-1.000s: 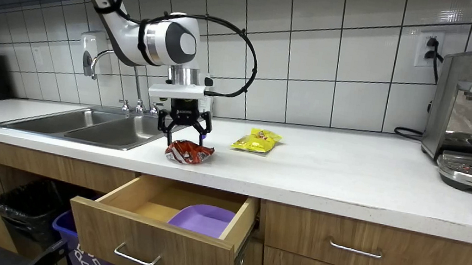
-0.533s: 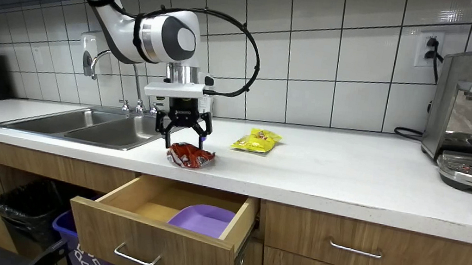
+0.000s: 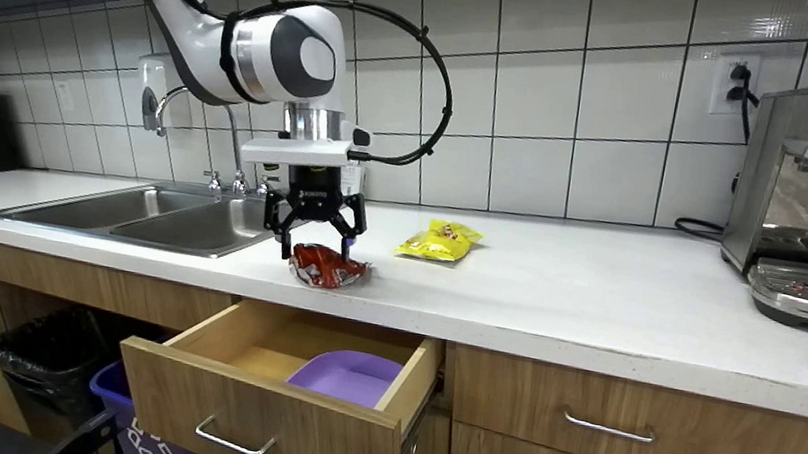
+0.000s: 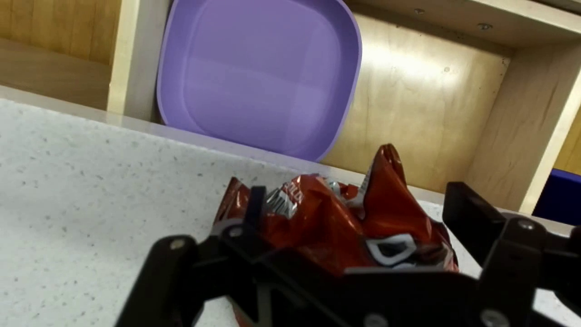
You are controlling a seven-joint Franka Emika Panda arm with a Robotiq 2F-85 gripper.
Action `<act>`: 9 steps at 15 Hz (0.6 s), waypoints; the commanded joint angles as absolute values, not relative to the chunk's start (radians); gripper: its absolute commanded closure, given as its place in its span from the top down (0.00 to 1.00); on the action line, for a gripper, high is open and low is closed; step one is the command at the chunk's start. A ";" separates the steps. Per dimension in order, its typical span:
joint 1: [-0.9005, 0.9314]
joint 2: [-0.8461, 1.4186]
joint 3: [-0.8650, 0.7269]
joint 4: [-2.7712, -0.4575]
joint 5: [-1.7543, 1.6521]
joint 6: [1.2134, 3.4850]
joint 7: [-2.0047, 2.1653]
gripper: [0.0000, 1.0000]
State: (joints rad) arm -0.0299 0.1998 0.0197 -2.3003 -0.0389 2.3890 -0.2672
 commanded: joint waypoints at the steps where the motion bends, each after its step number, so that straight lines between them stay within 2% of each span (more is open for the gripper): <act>1: -0.040 0.125 0.014 -2.375 -0.029 2.402 -0.289 1.00; 9: -0.028 0.068 0.017 -2.392 -0.004 2.396 -0.293 1.00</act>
